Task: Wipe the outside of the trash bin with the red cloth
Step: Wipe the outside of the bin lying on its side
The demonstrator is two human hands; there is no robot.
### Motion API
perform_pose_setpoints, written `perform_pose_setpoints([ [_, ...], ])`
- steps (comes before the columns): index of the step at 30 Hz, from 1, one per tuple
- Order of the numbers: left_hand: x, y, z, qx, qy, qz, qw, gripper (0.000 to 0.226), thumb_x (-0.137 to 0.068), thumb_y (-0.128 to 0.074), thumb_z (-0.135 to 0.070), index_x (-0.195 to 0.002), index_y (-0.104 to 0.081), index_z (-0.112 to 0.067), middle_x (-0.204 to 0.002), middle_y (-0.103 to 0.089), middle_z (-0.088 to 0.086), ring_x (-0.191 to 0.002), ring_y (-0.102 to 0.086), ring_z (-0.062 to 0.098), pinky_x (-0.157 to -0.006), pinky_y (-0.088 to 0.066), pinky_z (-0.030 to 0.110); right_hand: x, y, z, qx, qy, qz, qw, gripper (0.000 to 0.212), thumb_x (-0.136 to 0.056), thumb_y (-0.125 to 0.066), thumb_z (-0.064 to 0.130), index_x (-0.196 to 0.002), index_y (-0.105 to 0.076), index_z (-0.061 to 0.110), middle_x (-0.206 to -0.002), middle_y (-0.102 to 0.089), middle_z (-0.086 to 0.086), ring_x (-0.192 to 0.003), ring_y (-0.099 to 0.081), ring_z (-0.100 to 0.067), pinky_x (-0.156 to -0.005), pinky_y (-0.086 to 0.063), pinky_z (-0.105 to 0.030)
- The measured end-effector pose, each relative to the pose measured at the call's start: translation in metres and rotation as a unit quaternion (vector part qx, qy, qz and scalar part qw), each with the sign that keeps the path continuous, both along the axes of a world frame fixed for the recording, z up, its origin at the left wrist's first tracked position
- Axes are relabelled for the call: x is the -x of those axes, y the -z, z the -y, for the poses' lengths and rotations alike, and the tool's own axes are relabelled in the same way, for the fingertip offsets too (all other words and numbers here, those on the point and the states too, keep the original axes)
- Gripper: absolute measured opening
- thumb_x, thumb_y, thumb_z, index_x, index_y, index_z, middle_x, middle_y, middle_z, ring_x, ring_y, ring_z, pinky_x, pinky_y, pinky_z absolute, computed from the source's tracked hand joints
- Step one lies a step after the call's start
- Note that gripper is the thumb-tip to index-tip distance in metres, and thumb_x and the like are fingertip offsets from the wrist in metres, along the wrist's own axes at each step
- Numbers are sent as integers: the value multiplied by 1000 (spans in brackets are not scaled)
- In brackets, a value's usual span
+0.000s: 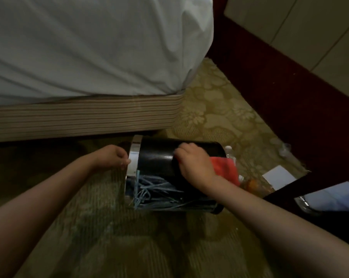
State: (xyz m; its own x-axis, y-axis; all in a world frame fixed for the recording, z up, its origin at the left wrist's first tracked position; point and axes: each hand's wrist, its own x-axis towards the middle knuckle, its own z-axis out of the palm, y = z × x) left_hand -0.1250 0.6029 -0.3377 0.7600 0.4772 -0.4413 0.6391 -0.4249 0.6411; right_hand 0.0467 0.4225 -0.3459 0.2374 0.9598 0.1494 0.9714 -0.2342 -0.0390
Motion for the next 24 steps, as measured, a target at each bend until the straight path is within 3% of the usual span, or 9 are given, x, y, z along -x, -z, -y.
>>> perform_pose_setpoints([
  [4,-1,2,-1,-4,-17,5,1000,16,-91,-58,-16,-87,-66,-3,-74,-58,3,-73,-52,12,-63,-39,20,52,4,-53,-25,-101,-19,994,29,-83,-55,10,-113,-59,9,-114,-55,-8,-99,-49,-26,-77,-38,-34],
  [9,2,5,-1,3,-15,15,1000,20,-91,-57,-19,-72,-61,-18,-71,-57,-2,-68,-52,6,-61,-38,17,17,-7,-18,23,-177,40,983,35,-82,-59,9,-117,-61,10,-118,-59,-7,-95,-54,-27,-72,-42,-36],
  [12,1,6,-1,-11,-10,22,1000,20,-91,-56,-18,-72,-61,-15,-73,-57,0,-69,-51,8,-62,-39,18,-35,-19,33,35,-140,45,989,34,-67,-72,0,-100,-70,6,-97,-67,-10,-76,-61,-31,-59,-51,-36],
  [16,1,4,-3,0,4,8,1000,19,-92,-55,-19,-75,-62,-14,-71,-57,-1,-68,-53,8,-61,-39,19,-69,-22,84,22,-46,45,998,28,-69,-75,0,-96,-71,4,-91,-68,-10,-75,-63,-31,-62,-54,-40],
  [24,-3,3,-5,-3,20,-27,999,16,-93,-53,-18,-87,-64,-8,-80,-59,2,-76,-54,12,-64,-40,19,-36,-7,20,-47,-64,54,995,20,-69,-71,2,-88,-70,4,-85,-65,-10,-72,-60,-31,-58,-48,-36],
])
